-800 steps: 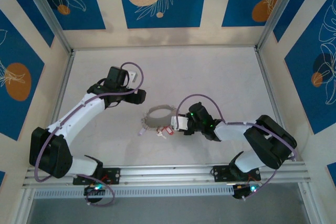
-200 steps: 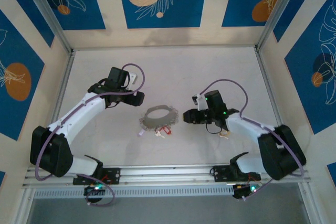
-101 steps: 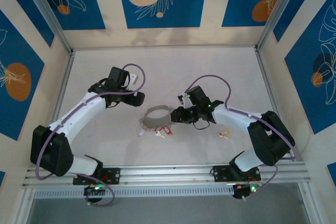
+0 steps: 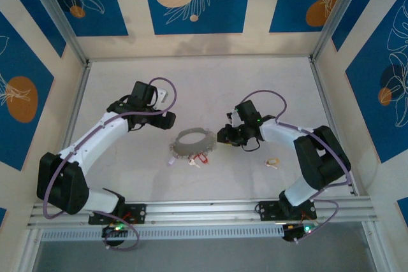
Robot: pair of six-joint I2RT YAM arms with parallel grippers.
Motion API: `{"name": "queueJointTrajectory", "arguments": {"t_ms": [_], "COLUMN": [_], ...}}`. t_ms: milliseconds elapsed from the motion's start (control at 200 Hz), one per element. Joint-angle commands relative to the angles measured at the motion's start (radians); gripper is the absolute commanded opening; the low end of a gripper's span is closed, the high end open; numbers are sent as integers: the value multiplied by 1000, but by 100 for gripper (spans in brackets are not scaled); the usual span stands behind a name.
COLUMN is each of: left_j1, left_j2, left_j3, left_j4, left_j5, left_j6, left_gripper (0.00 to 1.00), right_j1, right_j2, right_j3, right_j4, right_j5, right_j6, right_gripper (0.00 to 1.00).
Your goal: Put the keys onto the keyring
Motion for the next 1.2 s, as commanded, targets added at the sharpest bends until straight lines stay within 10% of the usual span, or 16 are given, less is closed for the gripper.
{"name": "queueJointTrajectory", "arguments": {"t_ms": [0,1190], "left_j1": [-2,-4], "left_j2": [-4,7], "left_j3": [34,39], "left_j4": [-21,-27], "left_j5": [23,41], "left_j6": [23,24], "left_gripper": [99,99], "right_j1": [-6,55], "right_j2": [34,130], "right_j3": [18,23], "right_j4": [5,77], "right_j5": [-134,-172], "right_j6": [-86,-190], "right_gripper": [32,36]}}
